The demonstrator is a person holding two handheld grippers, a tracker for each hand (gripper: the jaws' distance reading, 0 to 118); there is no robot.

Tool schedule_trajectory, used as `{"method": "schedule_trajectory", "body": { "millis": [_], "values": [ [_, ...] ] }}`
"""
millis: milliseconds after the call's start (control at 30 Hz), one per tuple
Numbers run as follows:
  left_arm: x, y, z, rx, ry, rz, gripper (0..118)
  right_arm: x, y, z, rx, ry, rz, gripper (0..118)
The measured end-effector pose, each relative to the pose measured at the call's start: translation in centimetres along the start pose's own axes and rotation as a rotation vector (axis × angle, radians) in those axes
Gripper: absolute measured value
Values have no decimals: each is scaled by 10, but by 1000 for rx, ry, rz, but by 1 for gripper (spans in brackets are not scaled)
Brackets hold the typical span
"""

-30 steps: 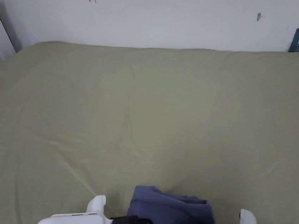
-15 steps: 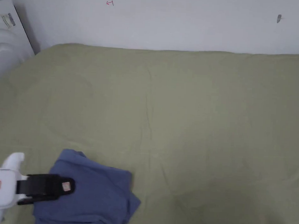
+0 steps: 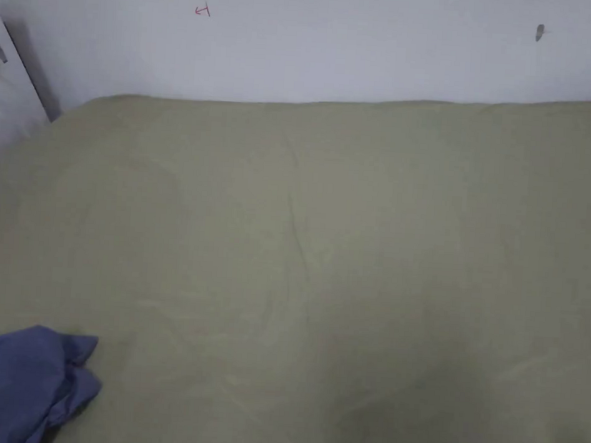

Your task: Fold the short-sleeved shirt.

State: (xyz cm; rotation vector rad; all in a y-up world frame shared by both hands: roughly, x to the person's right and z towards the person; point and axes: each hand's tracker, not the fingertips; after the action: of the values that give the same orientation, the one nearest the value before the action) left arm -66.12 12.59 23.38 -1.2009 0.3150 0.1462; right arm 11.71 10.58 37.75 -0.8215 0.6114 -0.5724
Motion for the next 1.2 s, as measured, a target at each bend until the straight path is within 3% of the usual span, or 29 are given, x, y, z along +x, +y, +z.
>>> {"method": "schedule_trajectory", "body": {
  "millis": [100, 233, 333, 400, 467, 567, 600, 700, 833, 933, 1200],
  "values": [
    [-6, -13, 20, 71, -82, 59, 85, -7, 0, 13, 22, 3, 19, 0],
    [-13, -16, 77, 218, 162, 60, 83, -23, 6, 39, 64, -14, 89, 0],
    [24, -41, 143, 401, 187, 9, 73, -40, 13, 64, 103, -47, 191, 0],
    [66, -64, 176, 512, 145, -58, 55, -49, 20, 78, 118, -64, 243, 0],
    [104, -86, 200, 602, 15, -120, 28, -59, 29, 89, 141, -121, 290, 0],
    [171, -121, 224, 667, -269, -163, 12, -76, 41, 104, 201, -210, 363, 0],
    [194, -133, 231, 687, -309, -182, 1, -81, 44, 109, 220, -232, 372, 0],
    [267, -168, 251, 781, -320, -320, 0, -95, 49, 122, 282, -280, 392, 0],
    [326, -195, 275, 833, -476, -356, 0, -106, 51, 134, 320, -339, 402, 0],
    [349, -212, 289, 870, -502, -357, 0, -110, 49, 141, 355, -411, 421, 0],
    [384, -246, 298, 951, -388, -349, 0, -112, 27, 142, 469, -644, 485, 0]
  ]
}}
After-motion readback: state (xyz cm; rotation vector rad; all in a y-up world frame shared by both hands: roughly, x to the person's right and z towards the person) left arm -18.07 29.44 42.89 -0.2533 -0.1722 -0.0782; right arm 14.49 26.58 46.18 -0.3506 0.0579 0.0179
